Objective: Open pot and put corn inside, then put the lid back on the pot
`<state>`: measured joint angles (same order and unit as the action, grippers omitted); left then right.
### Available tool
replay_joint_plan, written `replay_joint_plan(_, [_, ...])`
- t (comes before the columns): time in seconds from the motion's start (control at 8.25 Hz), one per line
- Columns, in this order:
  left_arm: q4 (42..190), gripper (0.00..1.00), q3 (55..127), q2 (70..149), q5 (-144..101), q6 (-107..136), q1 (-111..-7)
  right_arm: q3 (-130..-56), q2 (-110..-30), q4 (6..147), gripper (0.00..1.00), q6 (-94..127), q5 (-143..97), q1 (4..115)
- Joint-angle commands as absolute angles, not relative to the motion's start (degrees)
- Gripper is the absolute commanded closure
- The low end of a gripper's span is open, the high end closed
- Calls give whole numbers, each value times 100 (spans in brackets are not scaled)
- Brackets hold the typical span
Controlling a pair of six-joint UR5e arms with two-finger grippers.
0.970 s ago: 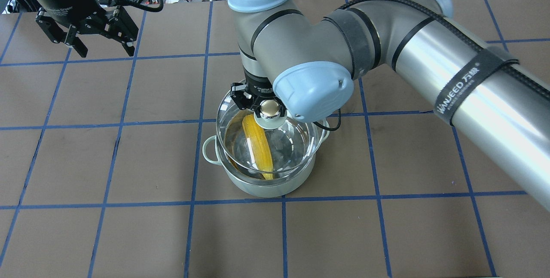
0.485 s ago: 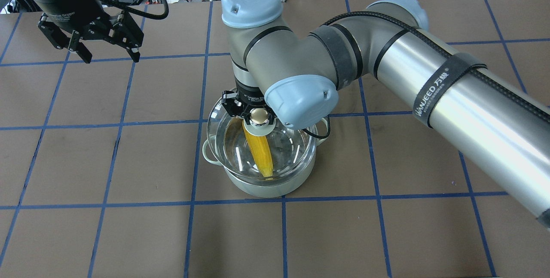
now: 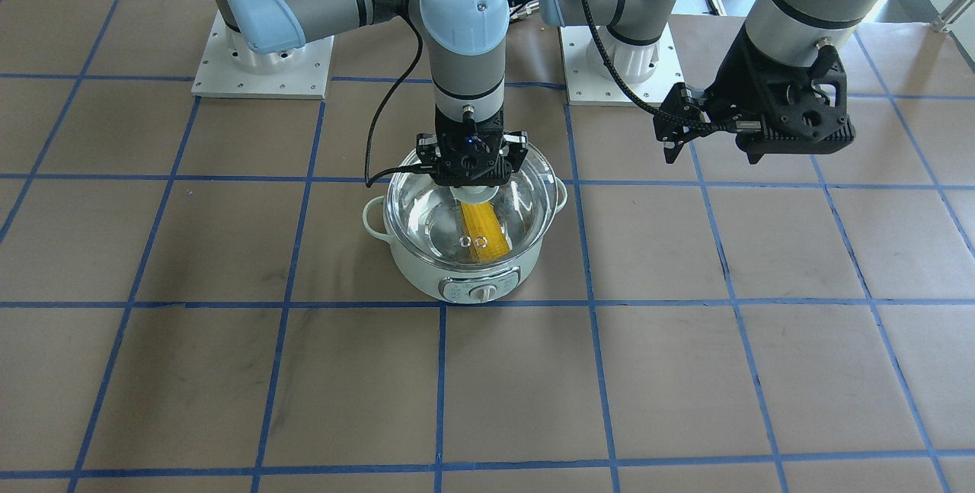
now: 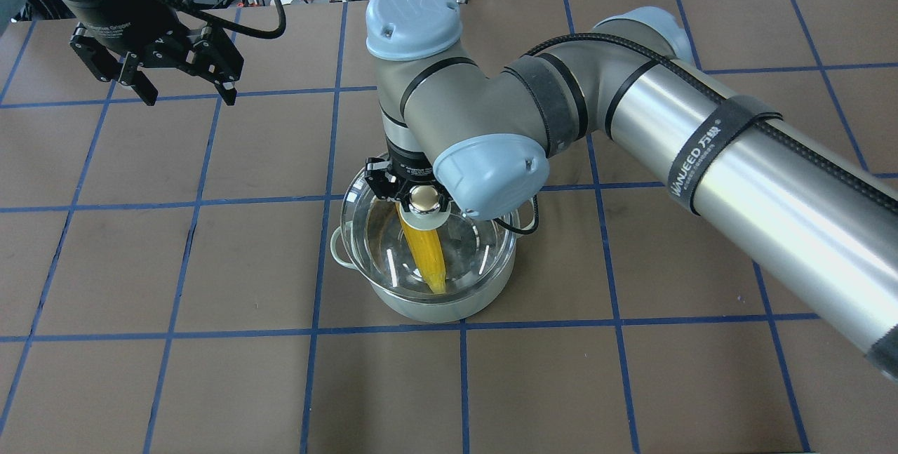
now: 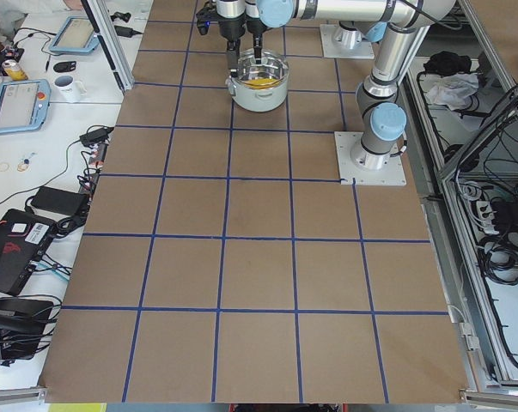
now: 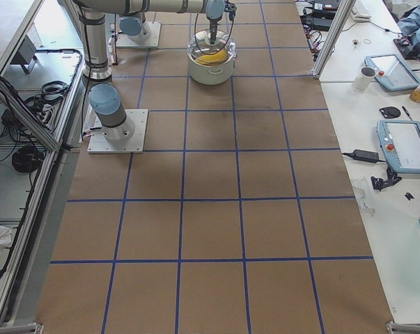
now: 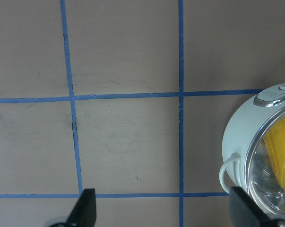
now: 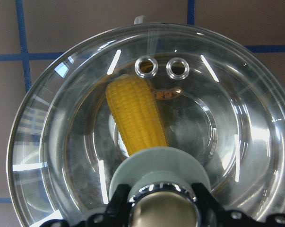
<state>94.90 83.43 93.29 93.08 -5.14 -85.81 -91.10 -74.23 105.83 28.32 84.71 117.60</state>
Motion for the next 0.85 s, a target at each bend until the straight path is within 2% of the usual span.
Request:
replay_joint_plan(0.0, [9484,0,8350,9360,9273,-510,-8613,-9141,-7418,10565,100,2839,8490,11760])
replay_joint_plan(0.73, [9431,0,8482,9430,9281,-466,-8719,-9193,-7418,10564,100,2786,8552,11751])
